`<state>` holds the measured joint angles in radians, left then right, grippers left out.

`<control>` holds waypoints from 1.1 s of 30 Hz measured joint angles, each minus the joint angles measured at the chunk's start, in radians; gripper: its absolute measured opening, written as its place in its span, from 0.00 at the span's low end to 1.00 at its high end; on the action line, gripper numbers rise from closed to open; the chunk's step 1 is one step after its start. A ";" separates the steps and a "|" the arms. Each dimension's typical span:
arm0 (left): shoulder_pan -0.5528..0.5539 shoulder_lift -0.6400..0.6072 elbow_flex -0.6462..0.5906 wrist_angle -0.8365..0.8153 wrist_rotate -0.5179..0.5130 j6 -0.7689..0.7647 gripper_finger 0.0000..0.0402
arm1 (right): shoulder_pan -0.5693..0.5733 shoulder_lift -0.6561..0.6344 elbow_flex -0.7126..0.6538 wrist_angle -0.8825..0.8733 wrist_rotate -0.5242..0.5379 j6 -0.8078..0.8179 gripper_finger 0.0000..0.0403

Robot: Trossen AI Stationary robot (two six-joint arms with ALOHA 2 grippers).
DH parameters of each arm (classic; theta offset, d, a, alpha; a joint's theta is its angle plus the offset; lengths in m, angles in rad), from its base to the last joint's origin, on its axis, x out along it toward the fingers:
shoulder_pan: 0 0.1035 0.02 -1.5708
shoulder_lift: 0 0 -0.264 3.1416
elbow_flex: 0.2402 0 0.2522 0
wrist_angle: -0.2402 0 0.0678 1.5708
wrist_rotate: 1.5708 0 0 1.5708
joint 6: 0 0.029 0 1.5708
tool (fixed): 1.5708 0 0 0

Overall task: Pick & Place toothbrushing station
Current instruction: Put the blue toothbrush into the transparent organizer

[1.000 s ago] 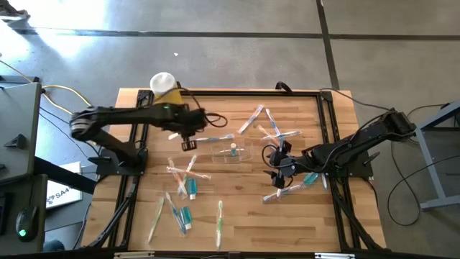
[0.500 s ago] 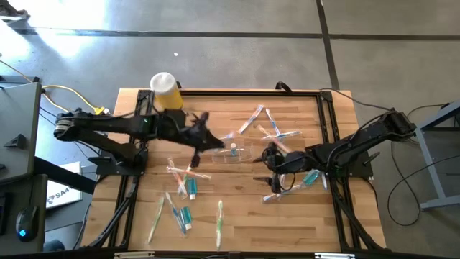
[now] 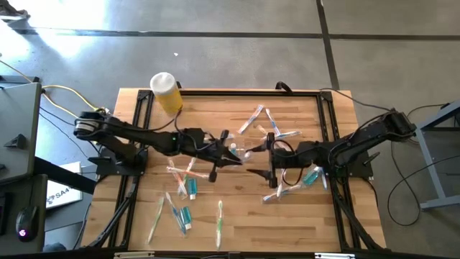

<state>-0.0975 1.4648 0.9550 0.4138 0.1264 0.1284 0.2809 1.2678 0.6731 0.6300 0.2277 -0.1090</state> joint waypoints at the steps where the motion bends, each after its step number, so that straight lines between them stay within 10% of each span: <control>1: 0.000 0.007 0.000 0.009 0.000 0.008 0.01 | -0.006 0.000 0.000 0.005 -0.019 0.006 0.72; 24: -0.001 0.070 0.003 0.143 -0.013 0.047 0.01 | -0.084 0.063 0.004 0.101 -0.219 0.016 0.71; 33: -0.001 0.069 0.002 0.137 -0.016 0.032 0.01 | -0.106 0.100 0.040 0.108 -0.259 -0.025 0.40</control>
<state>-0.0982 1.5341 0.9569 0.5505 0.1107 0.1608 0.1753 1.3674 0.7132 0.7378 -0.0318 -0.1341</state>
